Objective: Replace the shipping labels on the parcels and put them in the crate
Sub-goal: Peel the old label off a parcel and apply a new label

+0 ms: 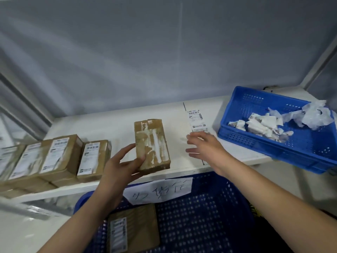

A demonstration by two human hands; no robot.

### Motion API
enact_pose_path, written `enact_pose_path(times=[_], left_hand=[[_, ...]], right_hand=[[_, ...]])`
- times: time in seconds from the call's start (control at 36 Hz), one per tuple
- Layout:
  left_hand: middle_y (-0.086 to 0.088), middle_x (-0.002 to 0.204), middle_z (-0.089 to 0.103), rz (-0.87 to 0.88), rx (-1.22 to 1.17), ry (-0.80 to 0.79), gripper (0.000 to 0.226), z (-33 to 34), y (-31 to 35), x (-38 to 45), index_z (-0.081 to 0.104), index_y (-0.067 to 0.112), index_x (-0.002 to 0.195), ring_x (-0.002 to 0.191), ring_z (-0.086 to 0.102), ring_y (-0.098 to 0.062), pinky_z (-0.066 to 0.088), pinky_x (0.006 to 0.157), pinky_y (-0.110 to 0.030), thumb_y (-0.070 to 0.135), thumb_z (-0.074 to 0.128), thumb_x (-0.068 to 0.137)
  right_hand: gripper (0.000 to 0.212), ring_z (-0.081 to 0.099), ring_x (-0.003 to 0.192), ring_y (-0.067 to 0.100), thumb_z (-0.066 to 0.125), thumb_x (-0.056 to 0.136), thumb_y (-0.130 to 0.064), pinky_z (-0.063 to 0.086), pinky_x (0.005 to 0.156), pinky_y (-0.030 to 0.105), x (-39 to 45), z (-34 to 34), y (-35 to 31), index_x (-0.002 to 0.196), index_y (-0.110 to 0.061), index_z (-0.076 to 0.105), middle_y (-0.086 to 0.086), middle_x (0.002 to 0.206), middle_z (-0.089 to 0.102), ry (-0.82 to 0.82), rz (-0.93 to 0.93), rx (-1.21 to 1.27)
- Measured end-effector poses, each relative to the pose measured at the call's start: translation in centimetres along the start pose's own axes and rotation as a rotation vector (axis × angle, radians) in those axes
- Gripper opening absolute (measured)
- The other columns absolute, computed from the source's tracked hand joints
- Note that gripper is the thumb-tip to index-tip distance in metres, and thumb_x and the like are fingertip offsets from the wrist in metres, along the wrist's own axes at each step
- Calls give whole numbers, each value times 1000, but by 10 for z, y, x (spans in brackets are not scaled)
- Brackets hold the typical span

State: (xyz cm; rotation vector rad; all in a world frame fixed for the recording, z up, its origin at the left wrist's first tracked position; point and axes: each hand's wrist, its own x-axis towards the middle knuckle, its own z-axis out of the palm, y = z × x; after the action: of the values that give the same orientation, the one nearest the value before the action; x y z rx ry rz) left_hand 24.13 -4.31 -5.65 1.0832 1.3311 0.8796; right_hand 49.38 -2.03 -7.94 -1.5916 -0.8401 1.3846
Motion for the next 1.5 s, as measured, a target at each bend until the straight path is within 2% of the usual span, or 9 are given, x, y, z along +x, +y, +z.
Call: enact_pose_path(times=[0.25,0.47,0.64,0.81,0.94,1.08,1.31,1.42,1.5], left_hand=[[-6,98,80,-63,-31,-12,45,3,-32,39,61,32,131,93,77,-22,63,83,-36,25,76,89],[-2,97,80,-73,16,-10,43,2,-50,66,62,32,132,92,77,-19,61,90,-38,33,74,91],[-5,120,73,-109,96,-12,45,-1,-64,73,61,24,140,104,73,-21,59,96,-41,30,70,96],[3,121,72,-95,151,-11,44,6,-74,71,63,26,137,101,73,-16,61,91,-37,25,72,95],[0,120,73,-91,136,14,38,8,-74,70,65,24,135,101,74,-19,61,92,-39,30,67,98],[-8,117,73,-129,87,52,33,10,-77,72,66,19,134,101,74,-20,62,89,-40,27,59,103],[-3,123,72,-140,141,51,45,11,-83,73,64,25,136,105,72,-19,61,92,-44,30,75,92],[-5,125,71,-175,122,44,46,9,-85,76,63,22,136,109,70,-22,61,91,-43,20,76,91],[-6,123,71,-190,105,27,46,10,-87,76,63,21,134,105,71,-22,62,89,-41,17,76,91]], right_hand=[[58,67,107,16,65,92,-54,57,92,32,19,48,11,139,-22,53,-3,131,62,-208,70,-250],[64,65,91,7,72,90,-41,52,58,13,50,60,16,143,-14,49,-5,111,66,-173,85,-265],[73,65,114,18,78,83,-43,59,91,38,63,57,34,143,-13,51,2,131,65,-153,148,-232],[59,60,109,12,70,92,-43,52,100,36,62,60,44,140,-12,55,-1,130,63,-113,67,-388],[54,56,102,11,63,97,-45,43,89,26,59,60,43,139,-11,56,-1,126,64,-121,18,-460],[37,60,82,6,61,98,-41,45,67,19,58,59,47,120,-12,67,-6,99,67,-140,-3,-482],[23,69,94,19,64,97,-39,56,94,42,65,59,62,102,-20,76,-2,95,74,-119,-24,-437],[30,71,85,20,59,99,-43,60,69,27,66,62,59,97,-15,70,7,100,72,-84,23,-402],[32,71,80,20,61,98,-41,60,66,27,69,60,57,94,-11,71,8,95,73,-56,35,-365]])
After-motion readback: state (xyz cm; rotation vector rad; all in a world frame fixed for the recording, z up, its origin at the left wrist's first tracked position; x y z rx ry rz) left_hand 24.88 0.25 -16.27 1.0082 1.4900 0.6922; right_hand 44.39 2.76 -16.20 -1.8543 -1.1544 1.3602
